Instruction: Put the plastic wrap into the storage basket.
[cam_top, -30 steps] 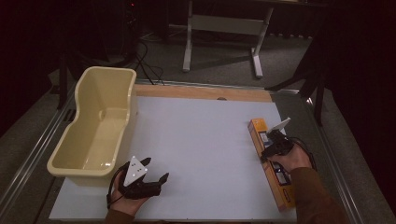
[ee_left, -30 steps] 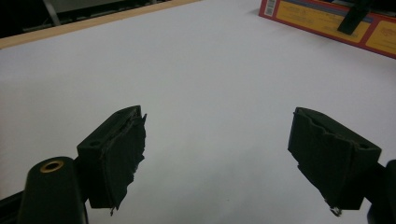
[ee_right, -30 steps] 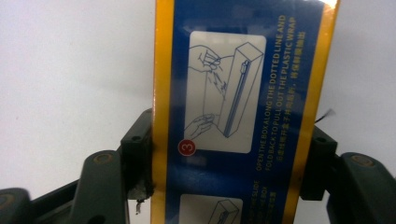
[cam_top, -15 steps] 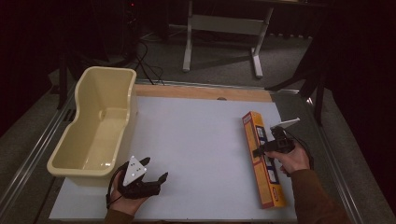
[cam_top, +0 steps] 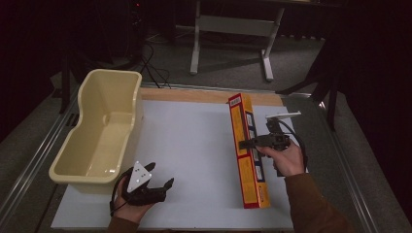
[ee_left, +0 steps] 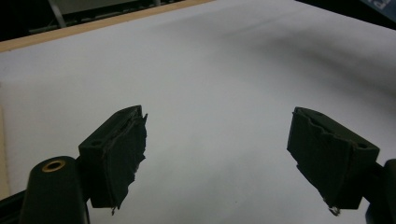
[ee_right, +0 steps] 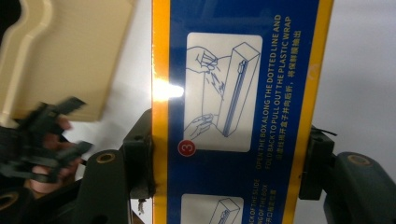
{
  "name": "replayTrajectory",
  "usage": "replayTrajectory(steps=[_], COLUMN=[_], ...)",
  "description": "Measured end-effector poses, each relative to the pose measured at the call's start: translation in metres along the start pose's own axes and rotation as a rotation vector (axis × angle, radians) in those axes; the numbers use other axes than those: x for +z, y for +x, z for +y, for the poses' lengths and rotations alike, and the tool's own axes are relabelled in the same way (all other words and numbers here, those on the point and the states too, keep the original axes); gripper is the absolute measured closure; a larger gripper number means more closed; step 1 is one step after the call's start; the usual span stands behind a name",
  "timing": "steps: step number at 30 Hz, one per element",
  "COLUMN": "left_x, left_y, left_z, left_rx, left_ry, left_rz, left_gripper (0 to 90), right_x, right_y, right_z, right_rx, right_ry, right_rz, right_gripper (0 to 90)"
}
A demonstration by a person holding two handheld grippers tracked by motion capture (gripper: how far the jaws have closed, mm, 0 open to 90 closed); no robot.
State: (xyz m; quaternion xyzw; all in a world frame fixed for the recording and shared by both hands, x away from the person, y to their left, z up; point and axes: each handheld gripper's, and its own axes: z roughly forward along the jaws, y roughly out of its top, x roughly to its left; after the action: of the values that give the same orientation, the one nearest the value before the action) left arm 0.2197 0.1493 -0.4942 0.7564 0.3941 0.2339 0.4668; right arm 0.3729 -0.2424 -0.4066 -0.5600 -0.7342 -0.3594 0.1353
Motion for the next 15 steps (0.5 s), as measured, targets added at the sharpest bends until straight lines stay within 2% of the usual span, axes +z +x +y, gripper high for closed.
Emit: replayTrajectory(steps=[5, 7, 15], left_x=[0.0, 0.0, 0.001], left_y=[0.0, 0.0, -0.001], left_z=[0.0, 0.0, 0.0], left_rx=[0.004, 0.004, 0.008], left_ry=[0.0, 0.001, -0.002], left_rz=[-0.002, -0.002, -0.005], left_gripper=[19.3, 19.3, 19.3], right_x=[0.002, 0.003, 0.011], right_y=[0.023, 0.032, 0.075], right_z=[0.01, 0.015, 0.034], right_rx=[0.01, -0.003, -0.038], right_ry=[-0.038, -0.047, -0.103], right_rz=[0.092, 0.115, 0.138], right_gripper=[39.0, 39.1, 39.1])
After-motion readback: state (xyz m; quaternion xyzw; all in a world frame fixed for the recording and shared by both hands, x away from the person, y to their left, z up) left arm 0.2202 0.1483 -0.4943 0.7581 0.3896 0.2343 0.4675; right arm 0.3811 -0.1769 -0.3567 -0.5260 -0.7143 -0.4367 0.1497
